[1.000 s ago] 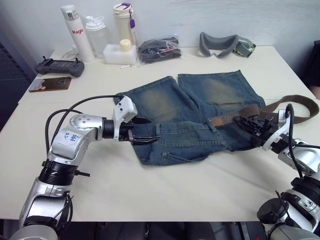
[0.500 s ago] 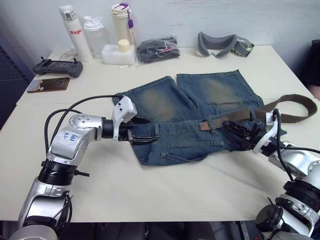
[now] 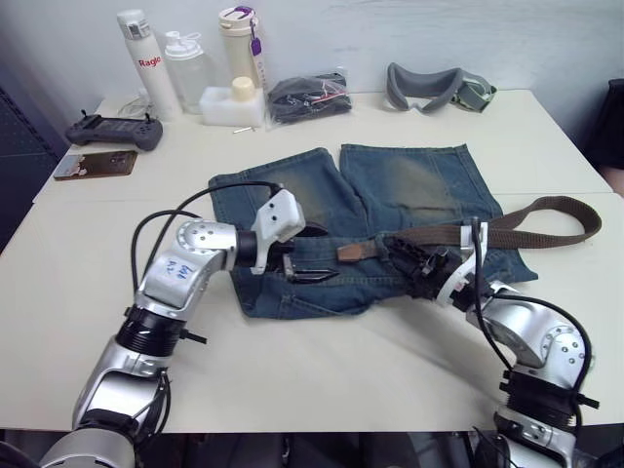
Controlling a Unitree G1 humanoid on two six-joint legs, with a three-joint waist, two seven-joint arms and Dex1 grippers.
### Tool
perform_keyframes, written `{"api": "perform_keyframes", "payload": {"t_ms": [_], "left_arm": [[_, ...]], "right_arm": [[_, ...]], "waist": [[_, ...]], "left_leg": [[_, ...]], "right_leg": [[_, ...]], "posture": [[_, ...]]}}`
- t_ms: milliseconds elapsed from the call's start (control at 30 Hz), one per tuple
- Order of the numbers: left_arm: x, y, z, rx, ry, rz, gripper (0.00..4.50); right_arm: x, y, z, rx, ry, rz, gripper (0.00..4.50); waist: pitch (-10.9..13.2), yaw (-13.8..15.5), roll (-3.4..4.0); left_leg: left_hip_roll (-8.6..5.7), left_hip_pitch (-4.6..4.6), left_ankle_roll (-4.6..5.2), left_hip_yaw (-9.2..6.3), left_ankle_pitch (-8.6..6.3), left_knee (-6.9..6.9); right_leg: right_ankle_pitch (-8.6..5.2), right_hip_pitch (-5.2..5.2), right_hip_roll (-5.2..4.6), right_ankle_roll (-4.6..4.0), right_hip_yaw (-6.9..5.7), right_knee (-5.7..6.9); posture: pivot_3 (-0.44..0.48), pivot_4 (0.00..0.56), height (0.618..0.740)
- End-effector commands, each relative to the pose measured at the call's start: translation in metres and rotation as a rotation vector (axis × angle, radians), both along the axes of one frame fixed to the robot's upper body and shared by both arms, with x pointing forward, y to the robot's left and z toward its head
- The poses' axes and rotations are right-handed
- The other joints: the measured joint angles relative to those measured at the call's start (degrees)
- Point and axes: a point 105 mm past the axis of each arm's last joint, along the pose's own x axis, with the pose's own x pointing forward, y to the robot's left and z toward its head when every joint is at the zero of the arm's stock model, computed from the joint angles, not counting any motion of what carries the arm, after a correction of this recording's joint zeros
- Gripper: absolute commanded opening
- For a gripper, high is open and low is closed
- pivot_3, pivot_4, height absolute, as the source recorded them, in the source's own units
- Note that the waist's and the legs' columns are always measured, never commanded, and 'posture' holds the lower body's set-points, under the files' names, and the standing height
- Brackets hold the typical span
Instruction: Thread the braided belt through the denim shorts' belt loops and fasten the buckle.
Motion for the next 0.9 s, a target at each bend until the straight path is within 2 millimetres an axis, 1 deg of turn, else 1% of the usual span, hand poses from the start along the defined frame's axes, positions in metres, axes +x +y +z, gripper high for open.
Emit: {"api": "perform_keyframes", "payload": {"t_ms": [33, 133, 233, 333, 433, 633, 733, 833, 867, 900], "left_arm": [[0.008, -0.012, 0.004, 0.049, -0.206, -0.008, 4.50], [0.019, -0.021, 0.004, 0.040, -0.301, 0.038, 4.50], [0.018, -0.030, 0.002, 0.056, -0.362, 0.011, 4.50], [0.025, -0.034, 0.008, 0.029, -0.407, 0.043, 4.50], [0.028, -0.035, 0.012, 0.007, -0.419, 0.056, 4.50], [0.036, -0.031, 0.009, 0.029, -0.460, 0.072, 4.50], [0.036, -0.032, 0.010, 0.021, -0.479, 0.070, 4.50], [0.038, -0.030, 0.013, 0.009, -0.497, 0.080, 3.66], [0.039, -0.029, 0.013, 0.011, -0.505, 0.086, 3.28], [0.040, -0.028, 0.014, 0.011, -0.510, 0.091, 2.76]], "right_arm": [[-0.007, -0.016, 0.017, 0.012, -0.041, -0.040, 3.37], [-0.014, -0.025, 0.026, -0.003, -0.057, -0.061, 3.37], [-0.019, -0.031, 0.031, -0.015, -0.081, -0.087, 3.37], [-0.022, -0.034, 0.035, -0.018, -0.101, -0.111, 3.37], [-0.024, -0.036, 0.034, -0.020, -0.104, -0.124, 3.37], [-0.027, -0.039, 0.035, -0.022, -0.108, -0.148, 3.37], [-0.026, -0.040, 0.035, -0.020, -0.111, -0.153, 3.37], [-0.026, -0.040, 0.034, -0.025, -0.107, -0.153, 3.45], [-0.027, -0.040, 0.034, -0.035, -0.104, -0.151, 3.45], [-0.027, -0.040, 0.033, -0.050, -0.100, -0.147, 3.45]], "waist": [[0.0, 0.1, -0.01], [0.0, 0.1, -0.01], [0.0, 0.1, -0.02], [0.0, 0.1, -0.02], [0.0, 0.1, -0.02], [0.0, 0.1, -0.02], [0.0, 0.2, -0.03], [0.0, 0.2, -0.03], [0.0, 0.2, -0.03], [0.0, 0.2, -0.03]], "left_leg": [[0.00, -0.06, 0.01, 0.00, -0.01, 0.05], [0.04, -0.19, 0.03, 0.10, -0.01, 0.09], [0.10, -0.24, 0.07, 0.15, -0.02, 0.10], [0.13, -0.23, 0.07, 0.14, -0.01, 0.09], [0.14, -0.23, 0.11, 0.13, -0.03, 0.08], [0.13, -0.23, 0.12, 0.13, -0.02, 0.09], [0.13, -0.23, 0.12, 0.12, -0.02, 0.08], [0.13, -0.22, 0.07, 0.11, 0.00, 0.09], [0.13, -0.23, 0.08, 0.12, 0.00, 0.09], [0.13, -0.23, 0.09, 0.11, 0.00, 0.09]], "right_leg": [[0.00, 0.00, -0.01, 0.00, -0.01, 0.00], [0.00, -0.03, -0.05, 0.00, -0.03, -0.06], [0.00, -0.03, -0.07, 0.00, -0.11, -0.14], [0.00, -0.01, -0.07, 0.00, -0.21, -0.15], [0.01, 0.01, -0.08, 0.02, -0.28, -0.13], [0.01, 0.02, -0.09, 0.03, -0.33, -0.14], [0.01, 0.02, -0.10, 0.03, -0.36, -0.13], [0.01, 0.03, -0.10, 0.04, -0.37, -0.13], [0.01, 0.02, -0.11, 0.03, -0.37, -0.13], [0.01, 0.02, -0.11, 0.03, -0.38, -0.13]], "posture": [[0.000, 0.150, 0.627], [0.000, 0.150, 0.627], [0.000, 0.150, 0.627], [0.000, 0.150, 0.627], [0.000, 0.150, 0.627], [0.000, 0.150, 0.627], [0.000, 0.150, 0.627], [0.000, 0.150, 0.627], [0.000, 0.150, 0.627], [0.000, 0.150, 0.627]]}}
